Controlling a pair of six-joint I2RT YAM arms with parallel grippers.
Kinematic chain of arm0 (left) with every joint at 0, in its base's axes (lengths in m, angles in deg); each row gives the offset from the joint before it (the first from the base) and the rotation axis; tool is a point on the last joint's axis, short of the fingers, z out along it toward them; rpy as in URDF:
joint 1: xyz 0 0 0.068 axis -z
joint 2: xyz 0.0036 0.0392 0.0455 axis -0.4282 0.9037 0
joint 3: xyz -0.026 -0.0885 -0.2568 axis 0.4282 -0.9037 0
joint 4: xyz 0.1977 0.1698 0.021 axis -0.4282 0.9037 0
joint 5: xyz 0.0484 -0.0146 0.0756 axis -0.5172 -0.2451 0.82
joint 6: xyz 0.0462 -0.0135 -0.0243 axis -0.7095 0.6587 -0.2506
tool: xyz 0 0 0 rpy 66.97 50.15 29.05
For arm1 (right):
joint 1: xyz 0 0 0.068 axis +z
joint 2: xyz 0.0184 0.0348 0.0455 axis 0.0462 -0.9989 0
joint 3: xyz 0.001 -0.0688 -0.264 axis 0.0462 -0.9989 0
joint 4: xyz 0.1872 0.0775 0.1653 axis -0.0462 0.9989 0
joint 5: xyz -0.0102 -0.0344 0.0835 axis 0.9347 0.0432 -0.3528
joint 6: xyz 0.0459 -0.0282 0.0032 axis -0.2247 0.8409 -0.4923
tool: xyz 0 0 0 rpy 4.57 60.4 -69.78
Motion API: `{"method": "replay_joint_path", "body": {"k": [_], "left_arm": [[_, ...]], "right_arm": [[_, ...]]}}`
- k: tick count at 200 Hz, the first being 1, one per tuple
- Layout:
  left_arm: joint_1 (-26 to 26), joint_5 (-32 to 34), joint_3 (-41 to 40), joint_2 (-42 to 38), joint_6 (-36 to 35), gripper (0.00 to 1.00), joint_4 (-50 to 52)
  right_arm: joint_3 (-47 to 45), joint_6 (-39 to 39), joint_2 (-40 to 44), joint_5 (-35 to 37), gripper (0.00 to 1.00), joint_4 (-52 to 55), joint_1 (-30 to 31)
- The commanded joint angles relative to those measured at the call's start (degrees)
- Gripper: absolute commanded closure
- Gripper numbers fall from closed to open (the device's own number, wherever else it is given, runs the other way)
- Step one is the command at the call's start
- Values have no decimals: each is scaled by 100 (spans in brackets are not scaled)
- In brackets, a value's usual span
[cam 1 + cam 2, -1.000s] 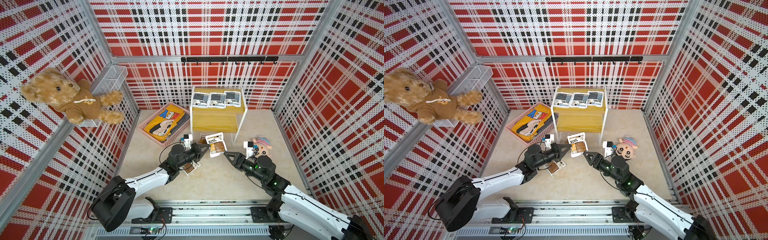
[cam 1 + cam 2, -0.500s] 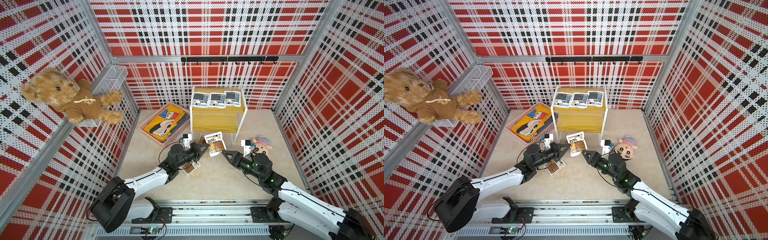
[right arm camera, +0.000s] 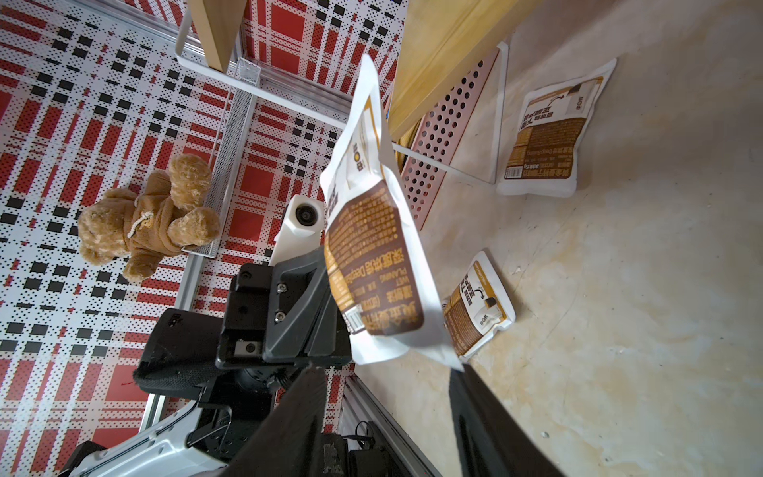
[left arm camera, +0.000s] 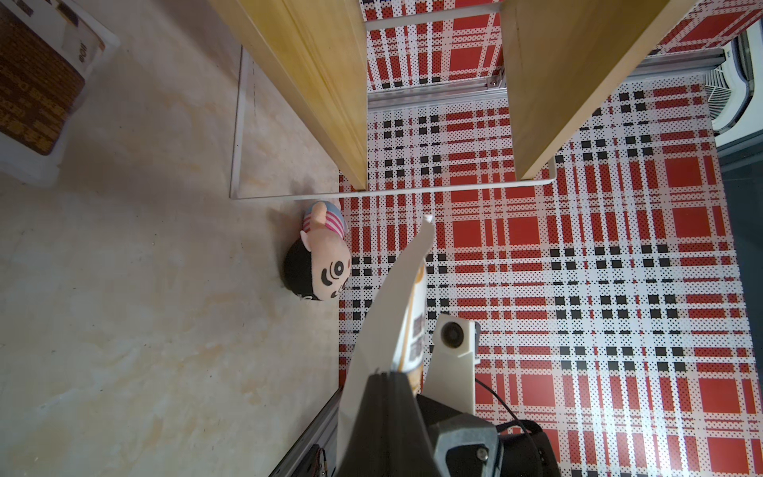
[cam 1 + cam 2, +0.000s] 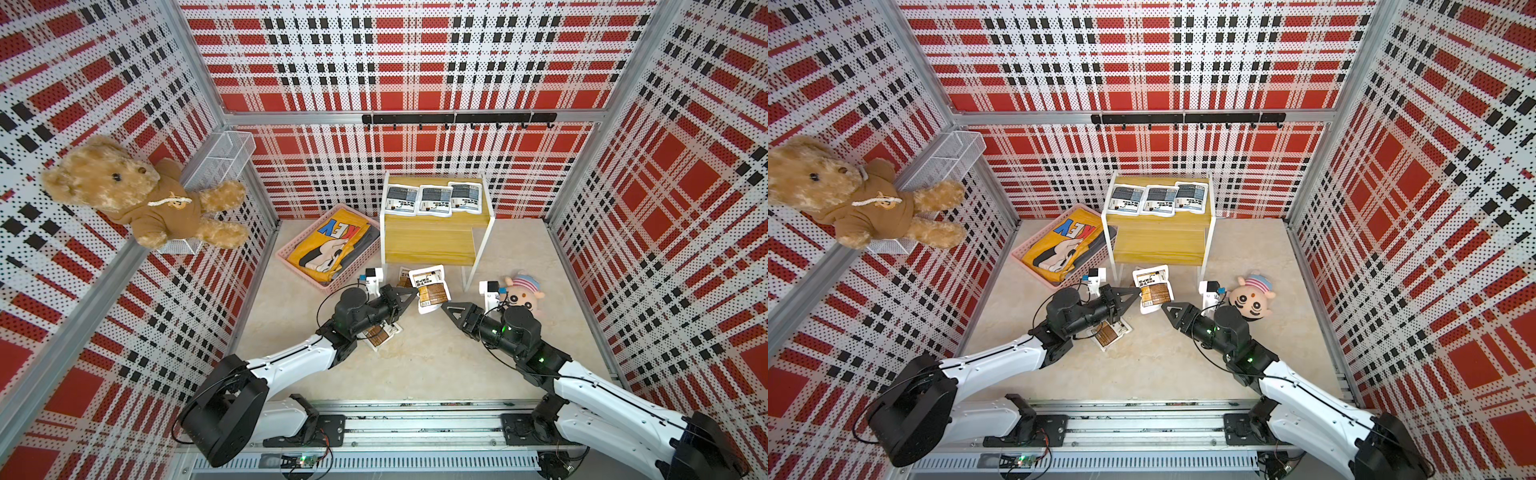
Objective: Place the bagged coffee beans on the shelf by color
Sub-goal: Place the bagged coffee beans on the shelf.
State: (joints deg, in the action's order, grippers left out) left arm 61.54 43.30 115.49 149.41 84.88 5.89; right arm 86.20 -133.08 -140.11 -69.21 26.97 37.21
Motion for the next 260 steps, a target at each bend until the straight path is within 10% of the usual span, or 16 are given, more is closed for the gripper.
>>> {"method": "replay_joint_path", "body": {"k": [1, 113, 260], "left_arm": [[-50, -58, 143, -152, -71, 100, -16], [-6, -133, 197, -83, -114, 100, 30], [-19, -186, 213, -33, -115, 100, 23]], "right_arm": [[70, -152, 2, -10, 44, 326, 30], [376, 180, -95, -178, 46, -295, 22], [420, 208, -198, -134, 82, -199, 22]]}}
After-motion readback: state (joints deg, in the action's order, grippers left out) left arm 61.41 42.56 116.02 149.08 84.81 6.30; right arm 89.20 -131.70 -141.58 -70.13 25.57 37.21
